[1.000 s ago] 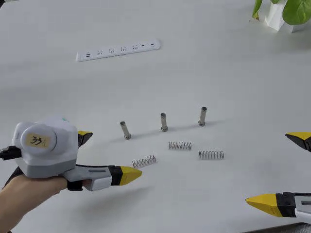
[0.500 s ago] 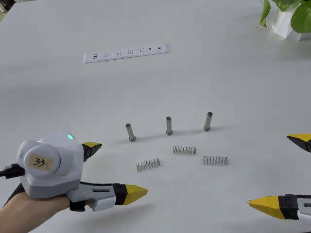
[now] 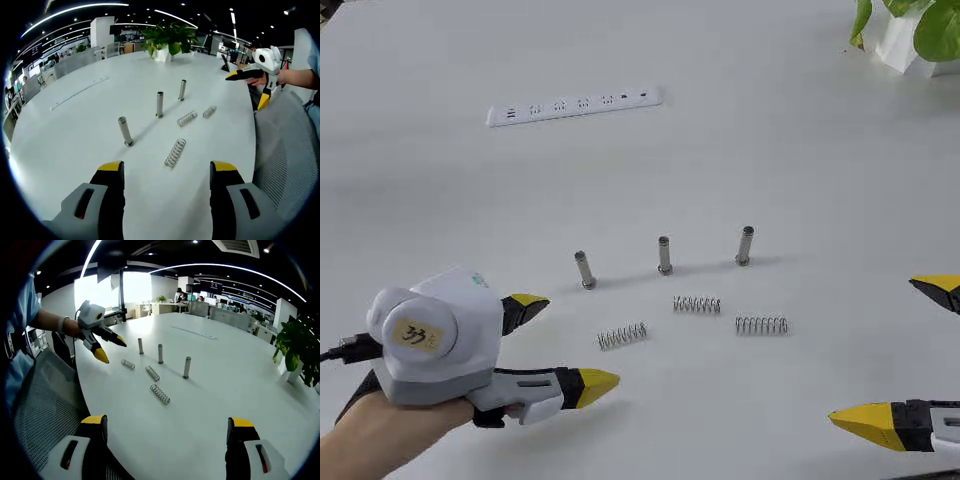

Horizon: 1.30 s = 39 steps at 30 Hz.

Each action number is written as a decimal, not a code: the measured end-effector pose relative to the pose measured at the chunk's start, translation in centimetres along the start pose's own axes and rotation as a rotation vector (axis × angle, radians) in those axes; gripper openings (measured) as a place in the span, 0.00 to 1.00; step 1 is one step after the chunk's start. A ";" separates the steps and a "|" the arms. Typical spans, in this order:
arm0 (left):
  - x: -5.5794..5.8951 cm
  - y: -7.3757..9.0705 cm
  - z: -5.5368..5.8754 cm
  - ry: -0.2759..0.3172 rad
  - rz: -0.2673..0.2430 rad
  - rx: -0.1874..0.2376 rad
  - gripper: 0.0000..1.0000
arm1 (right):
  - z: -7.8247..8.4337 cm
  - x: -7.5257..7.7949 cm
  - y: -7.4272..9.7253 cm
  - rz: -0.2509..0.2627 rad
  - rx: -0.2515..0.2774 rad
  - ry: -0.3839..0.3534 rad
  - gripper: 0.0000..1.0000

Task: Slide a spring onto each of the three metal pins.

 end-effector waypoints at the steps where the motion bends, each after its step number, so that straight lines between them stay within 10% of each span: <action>1: 0.1 -0.1 -0.1 -0.009 0.002 -0.003 0.63 | 0.0 0.0 0.0 0.000 0.000 -0.002 0.99; 29: 0.5 -2.6 0.2 -0.144 0.077 -0.149 0.15 | 0.9 0.0 0.2 0.015 0.010 -0.042 0.99; 39: 0.5 -3.2 0.0 -0.197 0.104 -0.197 0.12 | 1.1 0.0 0.3 0.021 0.015 -0.052 0.99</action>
Point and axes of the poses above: the centre of the closed fingertips' face, and the gripper's own axes: y roughly backward along the fingers, x roughly to its right, z roughly out of its underside, the point moved 1 cm from there along y, roughly backward along the fingers, and after that the axes turned 3 degrees about -x, right-handed, at the moved point
